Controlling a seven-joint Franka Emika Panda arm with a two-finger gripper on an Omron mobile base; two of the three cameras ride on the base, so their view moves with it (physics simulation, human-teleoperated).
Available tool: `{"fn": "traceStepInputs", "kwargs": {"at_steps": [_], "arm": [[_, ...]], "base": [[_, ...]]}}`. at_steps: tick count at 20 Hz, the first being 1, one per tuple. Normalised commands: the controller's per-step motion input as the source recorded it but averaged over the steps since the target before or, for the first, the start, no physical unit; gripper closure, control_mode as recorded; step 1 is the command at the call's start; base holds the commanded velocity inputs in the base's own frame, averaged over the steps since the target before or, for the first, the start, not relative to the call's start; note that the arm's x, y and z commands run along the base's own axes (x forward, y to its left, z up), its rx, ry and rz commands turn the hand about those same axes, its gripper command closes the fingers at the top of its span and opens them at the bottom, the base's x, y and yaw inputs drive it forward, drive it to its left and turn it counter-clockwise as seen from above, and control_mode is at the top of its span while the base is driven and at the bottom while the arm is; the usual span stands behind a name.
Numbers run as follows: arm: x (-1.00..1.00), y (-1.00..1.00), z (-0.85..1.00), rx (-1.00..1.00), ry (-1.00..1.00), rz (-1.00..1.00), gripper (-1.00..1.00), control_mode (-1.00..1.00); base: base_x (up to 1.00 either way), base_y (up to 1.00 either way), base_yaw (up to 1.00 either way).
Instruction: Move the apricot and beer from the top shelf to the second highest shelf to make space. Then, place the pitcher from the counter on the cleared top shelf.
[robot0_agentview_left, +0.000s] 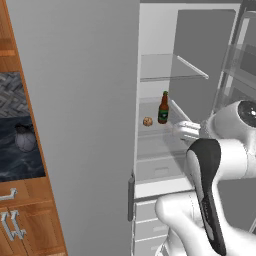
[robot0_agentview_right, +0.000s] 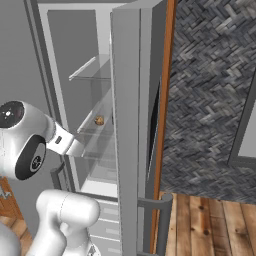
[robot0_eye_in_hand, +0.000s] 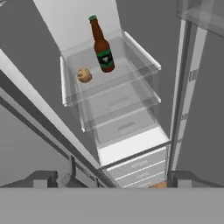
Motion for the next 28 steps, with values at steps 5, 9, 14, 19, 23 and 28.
{"fn": "traceStepInputs", "kwargs": {"at_steps": [5, 9, 14, 19, 23, 28], "arm": [[-0.14, 0.02, 0.0, -0.03, 0.0, 0.19, -1.0, -1.0], [0.02, 0.09, 0.0, -0.02, 0.0, 0.0, -1.0, -1.0], [0.12, 0.15, 0.0, -0.03, 0.0, -0.02, -1.0, -1.0], [0.03, 0.15, 0.0, -0.03, 0.0, -0.02, -1.0, 1.0], [0.0, 0.0, 0.0, 0.0, 0.0, 0.0, -1.0, 1.0], [0.0, 0.0, 0.0, 0.0, 0.0, 0.0, -1.0, 1.0]], "base": [[0.0, 0.0, 0.0], [0.0, 0.0, 0.0], [0.0, 0.0, 0.0], [0.0, 0.12, 0.0], [-0.26, 0.23, 0.01], [-0.93, 0.0, 0.06]]}}
